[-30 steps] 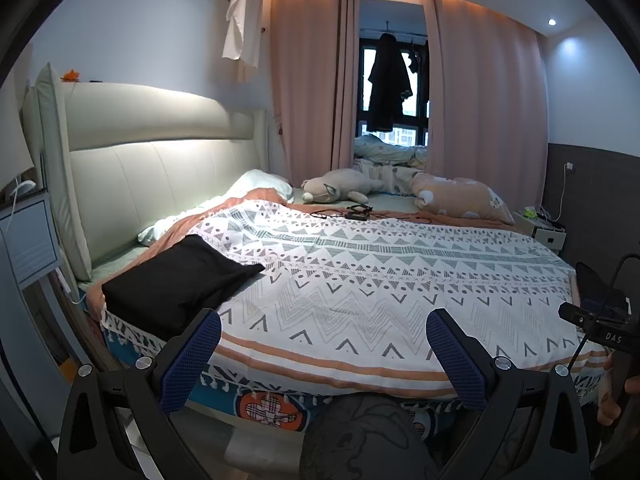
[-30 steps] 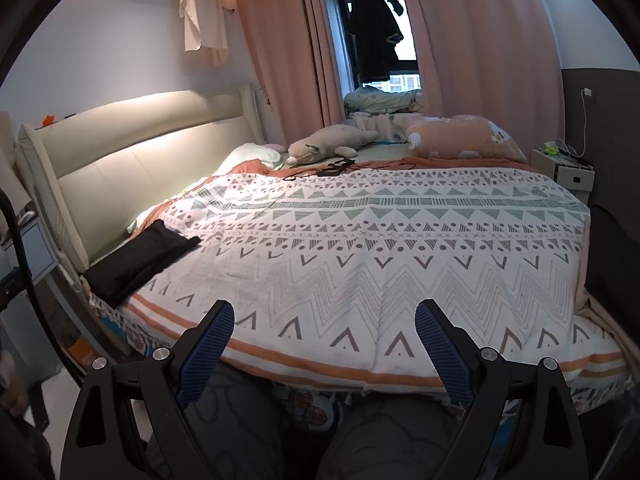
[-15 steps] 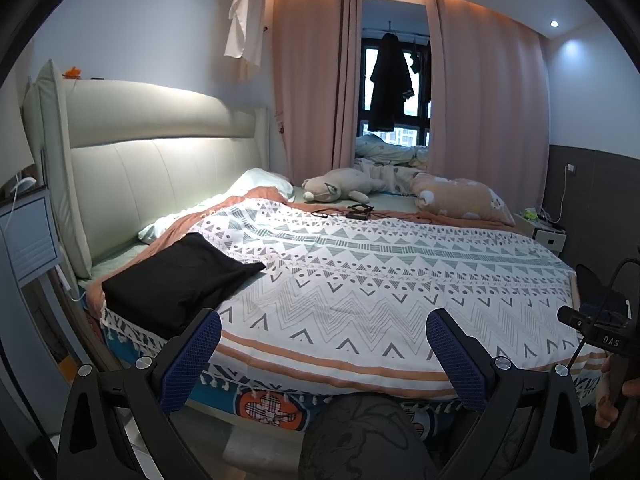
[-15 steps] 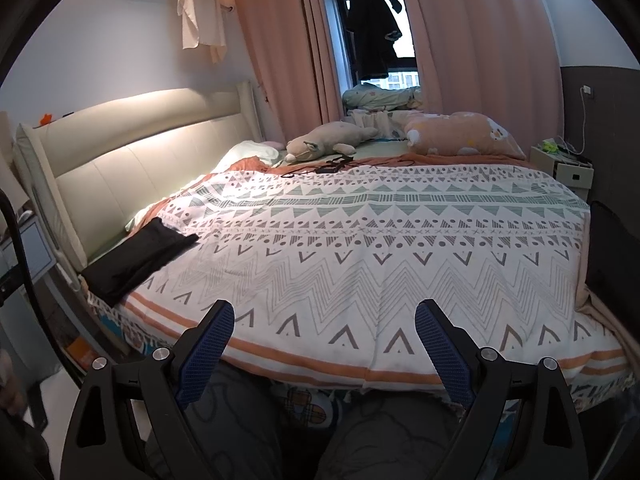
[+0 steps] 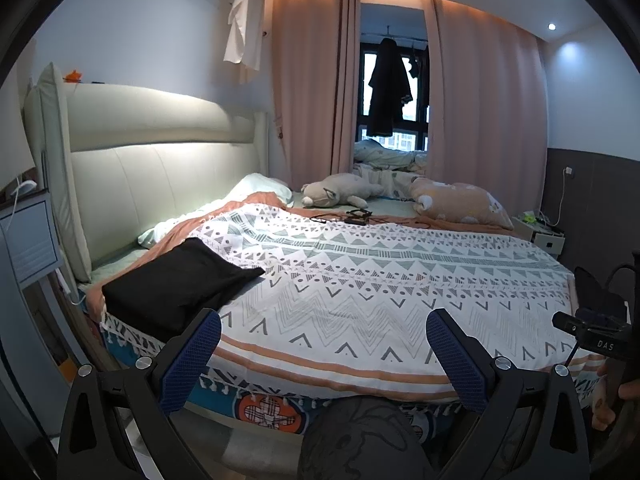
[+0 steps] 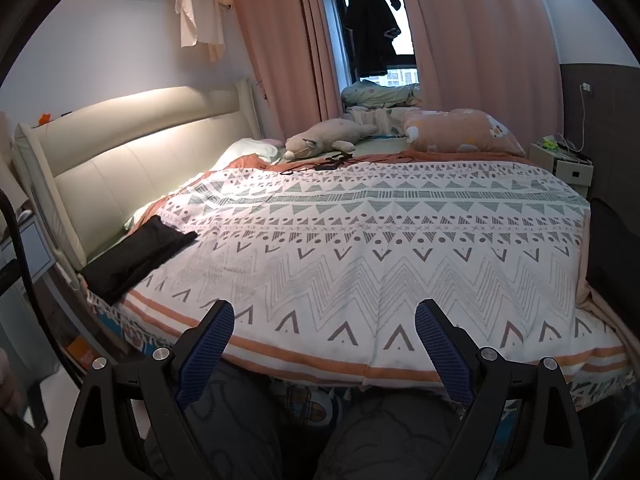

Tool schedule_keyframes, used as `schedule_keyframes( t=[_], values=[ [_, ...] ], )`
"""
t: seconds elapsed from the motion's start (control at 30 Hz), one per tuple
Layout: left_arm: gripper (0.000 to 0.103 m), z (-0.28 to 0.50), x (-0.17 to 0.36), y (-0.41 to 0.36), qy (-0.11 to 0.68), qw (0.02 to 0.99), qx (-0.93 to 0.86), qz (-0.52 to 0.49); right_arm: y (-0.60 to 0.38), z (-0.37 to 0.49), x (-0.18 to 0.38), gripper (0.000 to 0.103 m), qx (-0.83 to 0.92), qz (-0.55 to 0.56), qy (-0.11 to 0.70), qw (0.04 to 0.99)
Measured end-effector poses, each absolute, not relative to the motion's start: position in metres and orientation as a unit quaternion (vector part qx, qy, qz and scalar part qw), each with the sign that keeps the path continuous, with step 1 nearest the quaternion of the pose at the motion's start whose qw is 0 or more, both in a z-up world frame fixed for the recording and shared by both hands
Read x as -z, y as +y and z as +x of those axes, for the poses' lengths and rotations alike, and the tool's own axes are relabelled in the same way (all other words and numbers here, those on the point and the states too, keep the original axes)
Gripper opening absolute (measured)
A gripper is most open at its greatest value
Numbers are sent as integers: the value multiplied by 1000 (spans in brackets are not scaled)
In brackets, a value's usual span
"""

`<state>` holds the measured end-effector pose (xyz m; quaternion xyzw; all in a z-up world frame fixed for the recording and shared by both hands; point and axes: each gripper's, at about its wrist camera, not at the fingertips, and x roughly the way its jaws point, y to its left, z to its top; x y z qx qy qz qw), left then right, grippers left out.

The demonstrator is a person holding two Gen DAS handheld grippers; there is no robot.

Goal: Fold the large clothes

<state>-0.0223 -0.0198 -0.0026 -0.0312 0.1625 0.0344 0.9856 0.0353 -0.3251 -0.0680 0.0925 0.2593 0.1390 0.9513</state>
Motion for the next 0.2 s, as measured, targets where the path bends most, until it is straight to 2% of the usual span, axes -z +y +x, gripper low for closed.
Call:
schedule_keyframes(
  t=[0.2],
  values=[
    [102, -33, -4, -22, 149, 988, -32, -36, -327, 25, 67, 92, -135, 90, 259, 952]
  ],
)
